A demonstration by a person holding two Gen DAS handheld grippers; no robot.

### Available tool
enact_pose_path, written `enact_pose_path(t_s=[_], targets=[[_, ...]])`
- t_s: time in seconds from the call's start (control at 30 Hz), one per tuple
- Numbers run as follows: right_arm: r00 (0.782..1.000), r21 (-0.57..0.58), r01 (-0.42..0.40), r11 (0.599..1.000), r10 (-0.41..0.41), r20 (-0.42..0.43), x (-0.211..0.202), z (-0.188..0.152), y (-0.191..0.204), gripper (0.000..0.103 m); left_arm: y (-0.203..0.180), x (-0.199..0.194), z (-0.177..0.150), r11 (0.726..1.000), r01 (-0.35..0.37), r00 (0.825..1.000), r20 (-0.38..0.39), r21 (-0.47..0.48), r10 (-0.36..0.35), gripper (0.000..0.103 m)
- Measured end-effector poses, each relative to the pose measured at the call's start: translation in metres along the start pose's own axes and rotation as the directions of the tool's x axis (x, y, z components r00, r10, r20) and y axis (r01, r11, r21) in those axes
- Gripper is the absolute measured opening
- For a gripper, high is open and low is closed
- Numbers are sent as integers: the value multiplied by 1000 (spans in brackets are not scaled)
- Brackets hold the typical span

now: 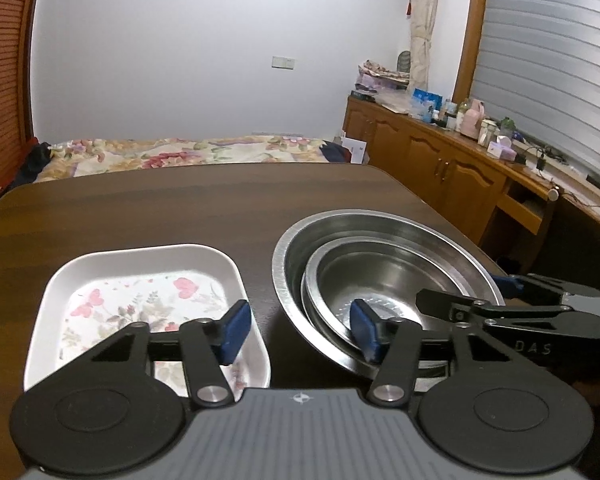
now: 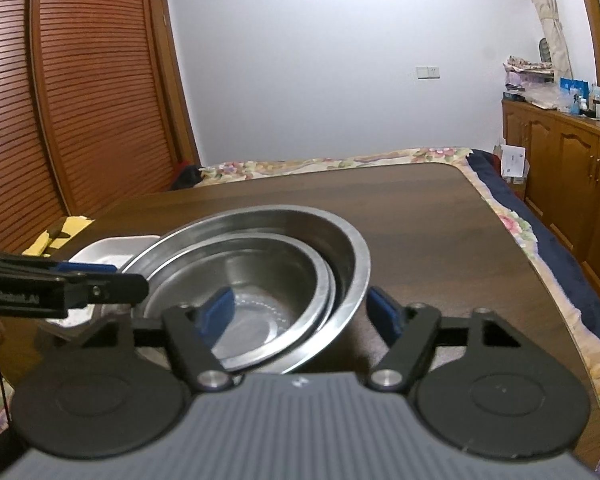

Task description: Organize plates and bowls

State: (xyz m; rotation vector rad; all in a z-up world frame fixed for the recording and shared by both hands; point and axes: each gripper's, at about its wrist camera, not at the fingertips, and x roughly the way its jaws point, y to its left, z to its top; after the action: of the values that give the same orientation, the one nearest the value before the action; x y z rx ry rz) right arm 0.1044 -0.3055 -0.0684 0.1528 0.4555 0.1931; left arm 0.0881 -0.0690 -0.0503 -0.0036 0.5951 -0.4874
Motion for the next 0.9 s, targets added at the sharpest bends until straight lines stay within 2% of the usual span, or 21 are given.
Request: enact_pose_path(t_s=[0.07,0.23,0.67,0.9], targets=[[1000,5,-4,1000,4,4,1,0,1,62,1,2,-1,1000,10,1000,2,-13,-10,51],[1000,23,-7,1000,7,14,4,0,0,55,0,8,-1,1000,7,1000,9,-24,-7,37],[1000,46,-15,999,14,17,8,-5,-1,38,-7,12,-2,1000,-6,1000,-2,-13,6,34],[999,75,-42,996,40,21,3,1,3,37,-5,1,3,1000,-16,1000,23,-13,16,33]])
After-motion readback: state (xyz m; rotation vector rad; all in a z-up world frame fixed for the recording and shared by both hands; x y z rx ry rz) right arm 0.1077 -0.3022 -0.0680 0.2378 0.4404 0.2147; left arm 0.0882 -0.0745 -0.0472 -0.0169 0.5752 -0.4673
